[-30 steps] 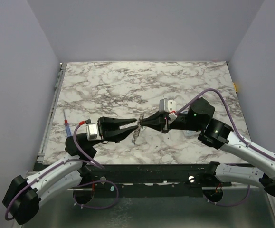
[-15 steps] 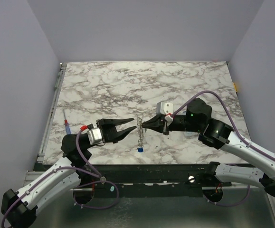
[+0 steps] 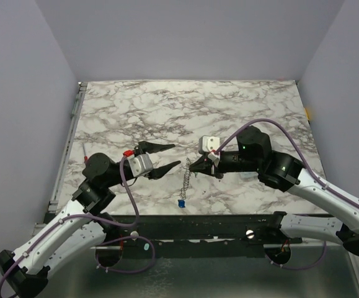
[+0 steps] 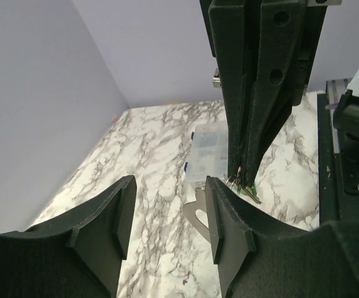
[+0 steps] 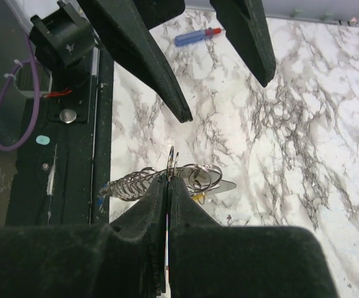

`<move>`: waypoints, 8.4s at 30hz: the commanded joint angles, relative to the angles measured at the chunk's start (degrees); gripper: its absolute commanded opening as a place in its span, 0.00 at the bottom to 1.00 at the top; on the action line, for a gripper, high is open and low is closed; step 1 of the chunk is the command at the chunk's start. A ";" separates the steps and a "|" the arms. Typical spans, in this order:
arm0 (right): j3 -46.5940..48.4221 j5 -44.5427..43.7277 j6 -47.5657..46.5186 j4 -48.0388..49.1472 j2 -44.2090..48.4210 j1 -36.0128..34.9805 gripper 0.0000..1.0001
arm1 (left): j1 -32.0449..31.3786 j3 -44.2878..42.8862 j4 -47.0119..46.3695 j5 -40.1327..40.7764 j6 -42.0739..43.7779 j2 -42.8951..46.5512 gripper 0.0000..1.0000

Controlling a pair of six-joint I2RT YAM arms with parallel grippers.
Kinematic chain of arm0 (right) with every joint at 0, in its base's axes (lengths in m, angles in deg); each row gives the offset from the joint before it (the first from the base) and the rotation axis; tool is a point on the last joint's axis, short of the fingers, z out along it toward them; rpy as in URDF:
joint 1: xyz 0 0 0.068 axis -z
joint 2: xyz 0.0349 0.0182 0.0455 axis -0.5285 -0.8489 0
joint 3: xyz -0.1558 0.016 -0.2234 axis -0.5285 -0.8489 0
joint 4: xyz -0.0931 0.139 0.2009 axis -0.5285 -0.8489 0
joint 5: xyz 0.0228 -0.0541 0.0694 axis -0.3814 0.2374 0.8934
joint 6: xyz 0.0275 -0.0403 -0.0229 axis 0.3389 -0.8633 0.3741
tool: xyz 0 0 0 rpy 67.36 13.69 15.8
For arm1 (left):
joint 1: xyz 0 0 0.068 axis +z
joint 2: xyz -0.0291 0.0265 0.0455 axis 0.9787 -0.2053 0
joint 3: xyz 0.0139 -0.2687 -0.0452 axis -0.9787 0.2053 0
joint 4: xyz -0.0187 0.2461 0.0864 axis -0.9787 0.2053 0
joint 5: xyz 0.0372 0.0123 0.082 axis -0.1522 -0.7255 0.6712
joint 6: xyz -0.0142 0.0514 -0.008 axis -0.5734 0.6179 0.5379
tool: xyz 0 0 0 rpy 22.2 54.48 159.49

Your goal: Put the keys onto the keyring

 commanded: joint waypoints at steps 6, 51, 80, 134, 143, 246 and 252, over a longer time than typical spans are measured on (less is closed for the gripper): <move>2.69 -0.28 -1.67 -4.62 -0.38 -0.22 0.01 | -0.44 -18.02 29.80 -9.70 13.66 -8.67 0.49; 3.13 -0.09 -1.86 -4.65 0.09 -0.22 0.01 | -5.62 -25.64 41.79 -12.08 20.74 -20.14 0.03; 0.77 -5.97 -0.36 -0.87 3.59 -0.21 0.50 | -4.50 -5.38 0.44 -9.34 3.57 -8.26 0.00; 3.76 -3.24 -3.99 -6.93 -0.52 -0.22 0.09 | 1.60 -3.03 -3.69 -16.48 -0.30 -9.22 0.00; -0.36 -4.72 -2.81 -2.12 1.43 -0.22 0.01 | 3.36 -0.66 -14.40 -15.08 -7.28 -7.73 0.00; 5.62 -2.09 -2.87 1.86 -2.28 -0.22 0.01 | 6.72 4.96 -32.53 -13.61 -20.65 -10.15 0.07; 4.79 -3.84 -3.65 0.18 -1.83 -0.22 0.01 | 6.72 4.06 -27.06 -13.57 -17.23 -9.86 0.21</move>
